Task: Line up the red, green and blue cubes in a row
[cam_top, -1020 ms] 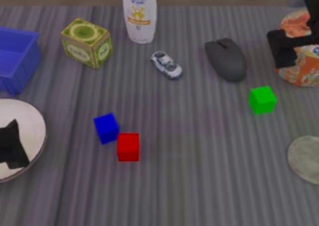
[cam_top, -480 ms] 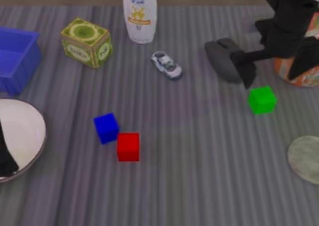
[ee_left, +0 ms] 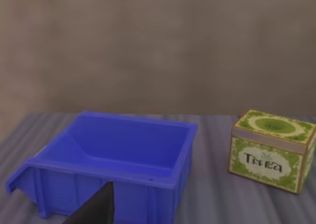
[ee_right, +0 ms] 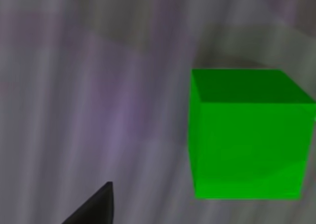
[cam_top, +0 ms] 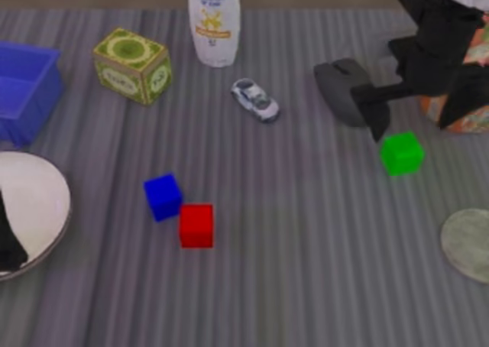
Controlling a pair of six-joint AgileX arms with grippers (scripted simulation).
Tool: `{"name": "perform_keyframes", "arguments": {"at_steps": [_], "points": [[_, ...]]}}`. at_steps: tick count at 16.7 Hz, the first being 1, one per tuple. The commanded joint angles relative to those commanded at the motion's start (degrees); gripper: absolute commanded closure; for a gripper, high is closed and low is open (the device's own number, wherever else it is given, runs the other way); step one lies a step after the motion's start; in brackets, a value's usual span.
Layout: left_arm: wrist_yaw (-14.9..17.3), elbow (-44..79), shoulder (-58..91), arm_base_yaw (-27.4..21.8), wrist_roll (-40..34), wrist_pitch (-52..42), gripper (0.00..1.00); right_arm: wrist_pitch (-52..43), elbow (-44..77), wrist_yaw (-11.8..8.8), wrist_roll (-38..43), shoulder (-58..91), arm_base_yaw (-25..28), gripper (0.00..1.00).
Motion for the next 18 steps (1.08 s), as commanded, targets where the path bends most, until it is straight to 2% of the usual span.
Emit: {"name": "perform_keyframes", "arguments": {"at_steps": [5,10,18], "points": [[0.0,0.0,0.0,0.0,0.0,0.0,0.00,11.4,-7.7,0.0,0.2,2.9,0.2,0.00],[0.0,0.0,0.0,0.0,0.0,0.0,0.00,13.2,-9.3,0.0,0.3,3.7,0.2,0.00],[0.0,0.0,0.0,0.0,0.0,0.0,0.00,13.2,-9.3,0.0,0.3,3.7,0.2,0.60]]}}
